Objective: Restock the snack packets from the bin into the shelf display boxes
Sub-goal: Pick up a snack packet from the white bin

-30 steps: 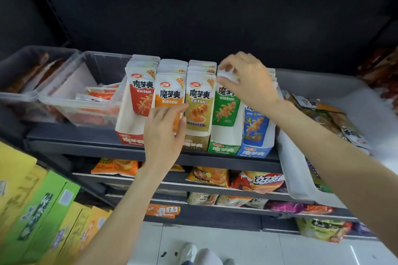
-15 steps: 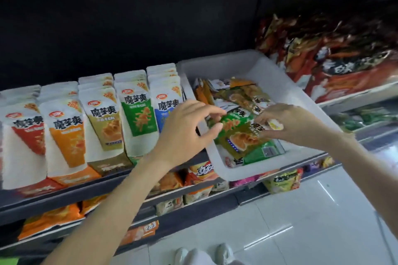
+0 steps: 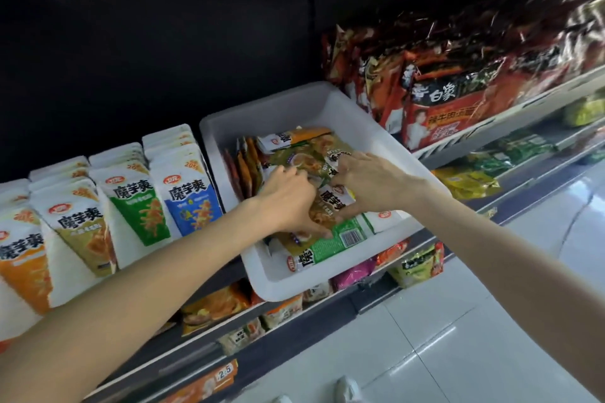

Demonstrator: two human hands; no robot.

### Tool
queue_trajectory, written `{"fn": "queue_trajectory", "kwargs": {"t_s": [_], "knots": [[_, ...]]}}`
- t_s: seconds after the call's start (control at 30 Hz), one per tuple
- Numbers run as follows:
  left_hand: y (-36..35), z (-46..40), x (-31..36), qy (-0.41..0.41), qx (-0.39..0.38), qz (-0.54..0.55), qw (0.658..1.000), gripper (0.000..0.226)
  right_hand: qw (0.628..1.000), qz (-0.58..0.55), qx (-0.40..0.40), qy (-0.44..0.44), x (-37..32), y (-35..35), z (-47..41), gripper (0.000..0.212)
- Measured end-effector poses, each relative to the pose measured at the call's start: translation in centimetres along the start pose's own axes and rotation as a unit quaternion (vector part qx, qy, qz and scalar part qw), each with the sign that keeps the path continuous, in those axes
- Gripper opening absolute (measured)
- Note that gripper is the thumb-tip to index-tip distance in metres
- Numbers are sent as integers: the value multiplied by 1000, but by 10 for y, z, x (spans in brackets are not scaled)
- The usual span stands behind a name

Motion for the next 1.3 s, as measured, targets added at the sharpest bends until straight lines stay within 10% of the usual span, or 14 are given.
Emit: {"fn": "queue_trajectory", "kwargs": {"t_s": [0.6, 0.77, 0.97, 1.3], "knots": [[-1, 12, -6, -2, -34, 121, 992, 87, 992, -117, 36, -35, 5, 8, 14, 72], [16, 30, -13, -16, 91, 197, 976, 41, 946, -299, 89, -93, 17, 12, 30, 36], [40, 77, -42, 61, 270, 540, 795, 24, 791, -579, 191, -54, -6, 53, 44, 7], [-8, 192, -91, 195, 447, 541, 685, 43, 763, -574, 289, 65, -97, 138, -6, 9]]}}
Point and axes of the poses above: each hand's wrist, its own z-axis away from the middle knuckle, its own y-axis out of the back of the hand, x = y × z, the point moved 4 cm from there along -z, towards the middle knuckle, and after that the axes turned 3 degrees about -y, right-handed, at the moved point
